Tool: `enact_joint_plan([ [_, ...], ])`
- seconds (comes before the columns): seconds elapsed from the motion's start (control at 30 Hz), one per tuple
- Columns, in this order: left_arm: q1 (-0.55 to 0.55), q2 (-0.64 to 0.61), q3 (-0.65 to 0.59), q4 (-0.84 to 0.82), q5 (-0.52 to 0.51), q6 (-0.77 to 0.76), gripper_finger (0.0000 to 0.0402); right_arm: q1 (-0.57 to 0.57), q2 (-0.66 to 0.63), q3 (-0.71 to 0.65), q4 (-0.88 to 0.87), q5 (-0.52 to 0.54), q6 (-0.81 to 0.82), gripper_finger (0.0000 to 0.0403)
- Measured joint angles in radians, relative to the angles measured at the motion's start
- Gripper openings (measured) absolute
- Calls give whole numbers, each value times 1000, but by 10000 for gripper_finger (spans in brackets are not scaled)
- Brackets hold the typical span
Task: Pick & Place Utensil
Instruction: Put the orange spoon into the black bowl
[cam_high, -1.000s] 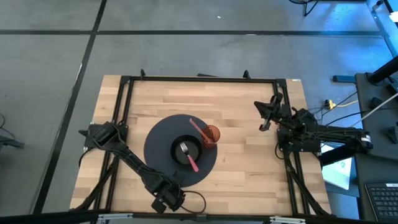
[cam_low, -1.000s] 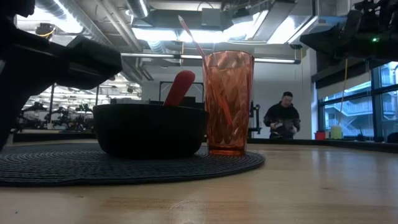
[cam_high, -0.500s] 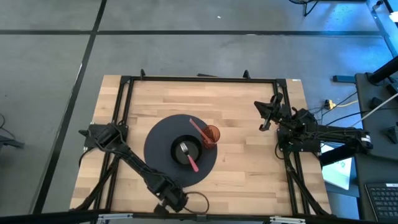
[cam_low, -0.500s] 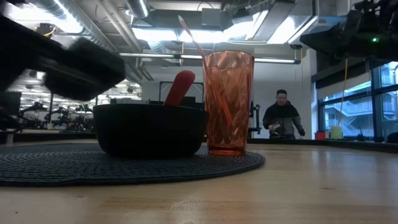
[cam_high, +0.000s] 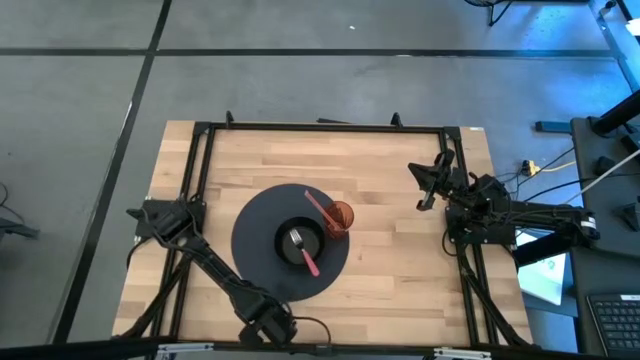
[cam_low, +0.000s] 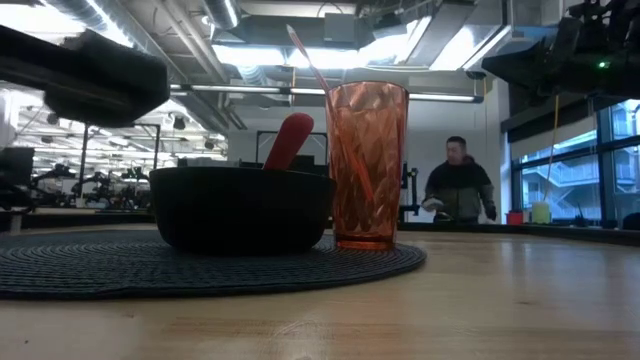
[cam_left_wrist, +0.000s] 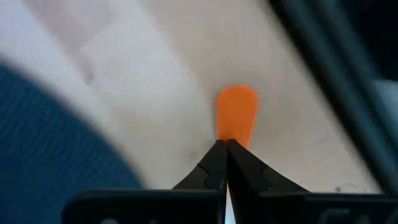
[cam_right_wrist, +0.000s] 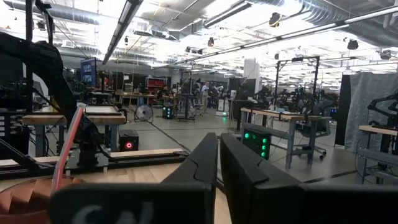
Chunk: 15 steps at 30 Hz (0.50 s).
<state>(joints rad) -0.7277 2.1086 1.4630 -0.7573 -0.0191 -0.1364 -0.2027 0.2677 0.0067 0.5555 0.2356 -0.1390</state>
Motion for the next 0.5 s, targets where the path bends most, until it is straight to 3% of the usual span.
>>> enact_joint_plan([
  [0.23, 1, 12, 95, -152, -62, 11, 1, 0, 0, 0, 0, 0, 3, 21],
  [0.5, 1, 8, 187, -362, -63, -18, 8, 0, 0, 0, 0, -1, 35, 21],
])
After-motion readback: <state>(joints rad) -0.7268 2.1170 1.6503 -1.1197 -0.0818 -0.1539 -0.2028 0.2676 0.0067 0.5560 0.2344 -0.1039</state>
